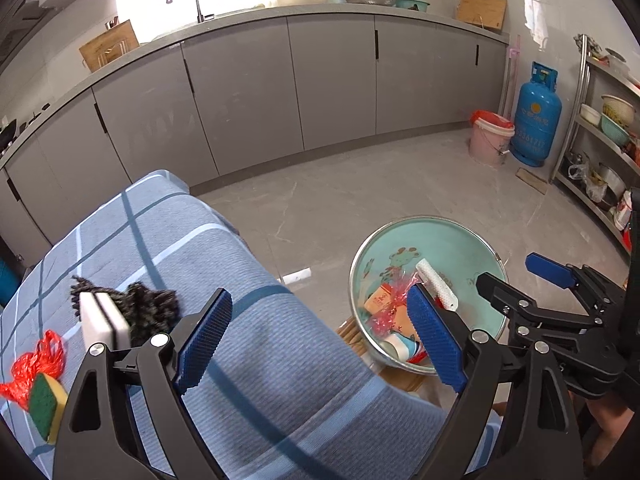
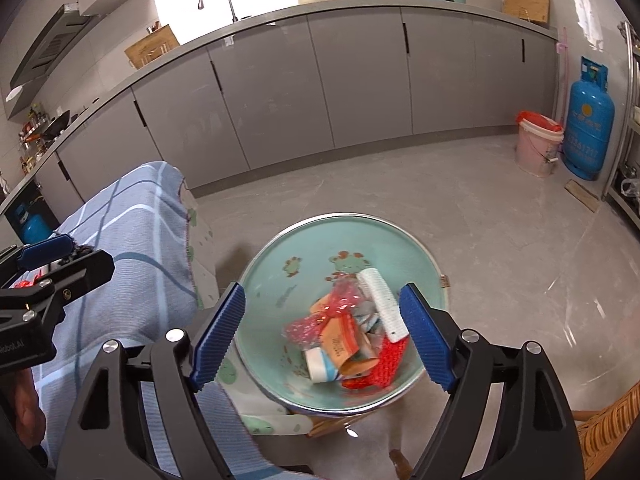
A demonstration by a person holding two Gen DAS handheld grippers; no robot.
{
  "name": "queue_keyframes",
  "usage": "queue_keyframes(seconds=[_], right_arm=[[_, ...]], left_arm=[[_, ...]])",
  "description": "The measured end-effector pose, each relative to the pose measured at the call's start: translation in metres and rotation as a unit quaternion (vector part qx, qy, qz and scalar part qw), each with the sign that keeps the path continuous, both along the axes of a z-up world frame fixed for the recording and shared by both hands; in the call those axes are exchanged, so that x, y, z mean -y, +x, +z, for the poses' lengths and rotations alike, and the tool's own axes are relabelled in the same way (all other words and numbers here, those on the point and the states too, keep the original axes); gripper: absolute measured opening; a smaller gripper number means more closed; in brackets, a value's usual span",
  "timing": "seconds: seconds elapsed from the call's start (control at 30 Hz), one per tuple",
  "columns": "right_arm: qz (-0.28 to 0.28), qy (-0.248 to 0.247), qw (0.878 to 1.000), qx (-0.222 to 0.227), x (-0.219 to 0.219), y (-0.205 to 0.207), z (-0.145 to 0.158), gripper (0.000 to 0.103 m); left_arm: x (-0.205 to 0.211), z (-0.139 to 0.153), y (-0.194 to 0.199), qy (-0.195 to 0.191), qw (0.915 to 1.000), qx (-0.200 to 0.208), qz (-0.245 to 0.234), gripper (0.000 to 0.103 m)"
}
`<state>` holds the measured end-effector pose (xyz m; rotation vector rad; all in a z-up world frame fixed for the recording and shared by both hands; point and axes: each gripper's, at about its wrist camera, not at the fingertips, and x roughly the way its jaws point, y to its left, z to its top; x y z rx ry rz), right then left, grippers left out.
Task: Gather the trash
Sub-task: 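Move both grippers back over the table toward the red bag and white sponge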
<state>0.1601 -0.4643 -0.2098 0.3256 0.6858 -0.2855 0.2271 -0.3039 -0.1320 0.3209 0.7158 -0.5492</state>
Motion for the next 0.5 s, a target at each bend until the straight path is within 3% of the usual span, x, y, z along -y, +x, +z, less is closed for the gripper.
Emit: queue_keyframes(seconds=[0.5], right_arm=[[0.049, -0.014, 0.999, 0.003, -0.056, 0.008, 0.016, 0.08]], left_arm=[[-0.083, 0.016, -0.005, -0.013, 0.9977, 0.02, 0.063, 0.088]])
